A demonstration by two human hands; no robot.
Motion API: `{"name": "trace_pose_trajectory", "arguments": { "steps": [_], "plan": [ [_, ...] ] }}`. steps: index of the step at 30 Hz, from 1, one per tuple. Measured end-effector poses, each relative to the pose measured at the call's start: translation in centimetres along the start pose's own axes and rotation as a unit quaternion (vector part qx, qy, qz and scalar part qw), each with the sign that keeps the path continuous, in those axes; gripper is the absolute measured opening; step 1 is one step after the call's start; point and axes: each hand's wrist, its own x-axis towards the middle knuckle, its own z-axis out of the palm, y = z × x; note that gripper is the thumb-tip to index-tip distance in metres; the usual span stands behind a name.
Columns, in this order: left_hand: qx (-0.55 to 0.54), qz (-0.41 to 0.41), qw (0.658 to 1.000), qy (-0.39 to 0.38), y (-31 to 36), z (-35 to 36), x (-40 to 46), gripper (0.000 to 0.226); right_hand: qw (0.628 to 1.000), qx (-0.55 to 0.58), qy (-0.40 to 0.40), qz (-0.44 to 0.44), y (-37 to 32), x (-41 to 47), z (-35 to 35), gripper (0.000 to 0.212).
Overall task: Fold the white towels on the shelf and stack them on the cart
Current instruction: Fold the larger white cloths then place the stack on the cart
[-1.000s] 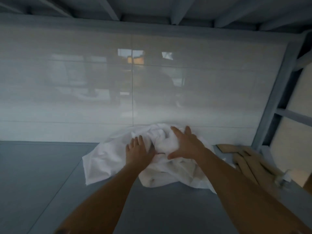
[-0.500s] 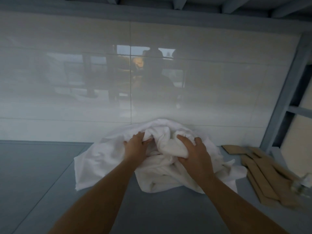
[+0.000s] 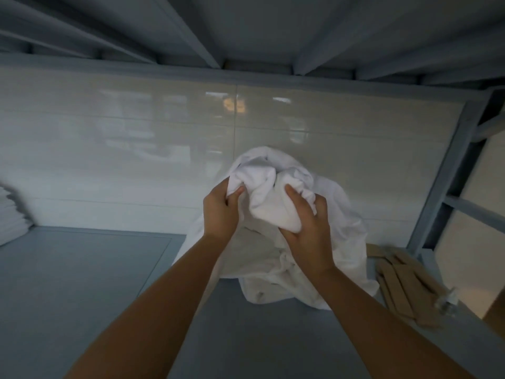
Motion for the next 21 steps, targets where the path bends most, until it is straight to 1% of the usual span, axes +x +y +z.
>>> {"name": "trace_pose_trajectory", "arguments": {
  "steps": [2, 4, 7, 9, 10, 13, 16, 18, 19, 21],
  "plan": [
    [0.006, -0.003, 1.000, -0.001, 3.1, -2.4, -0.3, 0.018, 1.000, 0.005, -0.007, 0.004, -2.9, -0.5, -0.8, 0.071],
    [0.013, -0.007, 1.000, -0.008, 5.7, -4.9, -0.5, 0.017, 0.999, 0.020, -0.024, 0.028, -5.5, -1.4, -1.5, 0.072],
    [0.049, -0.001, 0.999, -0.012, 8.8, -9.1, -1.0, 0.028, 0.998, 0.005, -0.048, 0.047, -9.6, -2.7, -2.1, 0.074],
    [0.062, -0.009, 0.998, -0.032, 9.7, -11.7, -1.5, 0.021, 0.997, 0.001, -0.054, 0.051, -12.2, -3.5, -2.2, 0.078],
    [0.067, -0.017, 0.997, -0.040, 10.2, -13.4, -1.7, 0.016, 0.997, 0.013, -0.056, 0.056, -13.8, -3.9, -2.1, 0.076],
    [0.072, -0.009, 0.996, -0.049, 11.2, -18.8, -2.1, 0.016, 0.993, 0.058, -0.075, 0.070, -18.7, -5.5, -1.2, 0.069],
    [0.096, 0.003, 0.994, -0.060, 11.1, -24.5, -2.6, 0.021, 0.987, 0.079, -0.096, 0.099, -23.1, -7.0, 1.1, 0.079],
    [0.114, -0.008, 0.992, -0.062, 10.3, -28.4, -2.7, 0.027, 0.981, 0.087, -0.109, 0.137, -26.5, -8.1, 3.1, 0.083],
    [0.122, -0.025, 0.990, -0.066, 9.9, -30.3, -2.7, 0.030, 0.976, 0.111, -0.103, 0.153, -28.2, -8.8, 3.9, 0.080],
    [0.152, -0.048, 0.983, -0.090, 9.0, -34.2, -2.4, 0.033, 0.968, 0.153, -0.090, 0.176, -31.4, -9.8, 5.4, 0.065]
  ]
}}
